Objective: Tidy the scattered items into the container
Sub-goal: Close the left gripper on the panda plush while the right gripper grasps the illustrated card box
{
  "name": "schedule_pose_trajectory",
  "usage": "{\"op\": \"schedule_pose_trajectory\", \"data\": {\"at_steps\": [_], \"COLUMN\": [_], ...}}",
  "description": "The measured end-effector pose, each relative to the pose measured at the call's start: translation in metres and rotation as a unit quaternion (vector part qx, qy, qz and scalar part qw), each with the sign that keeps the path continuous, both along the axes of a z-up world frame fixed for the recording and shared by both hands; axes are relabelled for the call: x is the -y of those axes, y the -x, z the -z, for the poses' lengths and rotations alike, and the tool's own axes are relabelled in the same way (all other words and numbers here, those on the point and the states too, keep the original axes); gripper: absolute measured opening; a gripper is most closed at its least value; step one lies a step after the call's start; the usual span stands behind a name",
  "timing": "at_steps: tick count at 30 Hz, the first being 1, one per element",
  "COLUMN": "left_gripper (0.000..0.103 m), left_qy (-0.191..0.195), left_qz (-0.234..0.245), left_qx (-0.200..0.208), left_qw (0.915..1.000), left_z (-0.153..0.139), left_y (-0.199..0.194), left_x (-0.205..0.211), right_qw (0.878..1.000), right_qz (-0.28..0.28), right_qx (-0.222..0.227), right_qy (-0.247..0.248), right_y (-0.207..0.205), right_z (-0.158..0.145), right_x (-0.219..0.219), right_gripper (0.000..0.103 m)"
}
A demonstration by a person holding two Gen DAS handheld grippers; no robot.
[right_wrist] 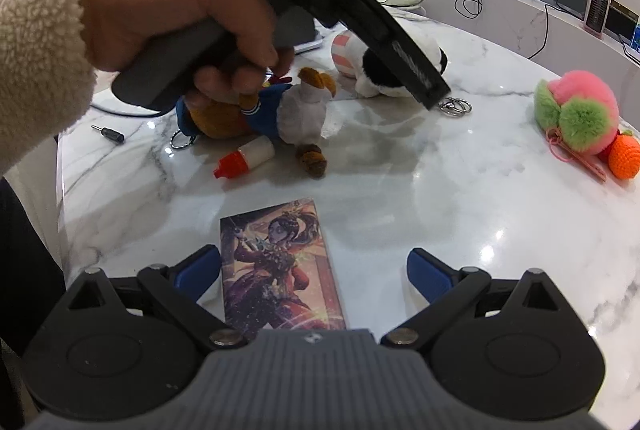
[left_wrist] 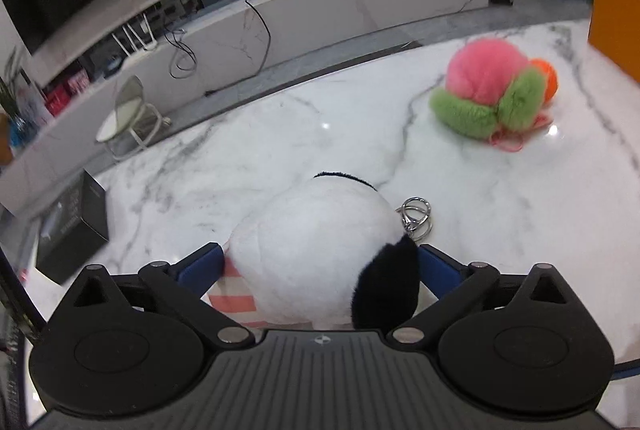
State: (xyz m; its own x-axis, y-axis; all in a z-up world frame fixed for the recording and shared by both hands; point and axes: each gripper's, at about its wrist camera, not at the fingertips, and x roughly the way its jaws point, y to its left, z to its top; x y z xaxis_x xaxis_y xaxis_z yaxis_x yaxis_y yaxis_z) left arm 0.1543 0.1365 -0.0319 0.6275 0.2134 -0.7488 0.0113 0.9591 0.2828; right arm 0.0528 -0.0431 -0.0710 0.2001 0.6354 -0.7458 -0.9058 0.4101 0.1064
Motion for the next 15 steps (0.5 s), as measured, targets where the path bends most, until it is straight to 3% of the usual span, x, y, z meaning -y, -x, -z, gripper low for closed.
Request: {"op": "schedule_pose_trajectory", "data": {"at_steps": [15], "left_gripper": [0.103], "left_qy": [0.004], "left_qz": [-0.018], "left_qx": [0.011], "left_qw": [0.9998], "left_z": [-0.0052], "left_y": [-0.0066], "left_x": [-0.0101], "right_qw": [0.999], "right_qz": [-0.041], "right_qx": [-0.007], "right_qy": [-0.009], "right_y": [0.0092], "right_z": [0.0027], "right_x": [-0.0087], "right_gripper": [0.1]}}
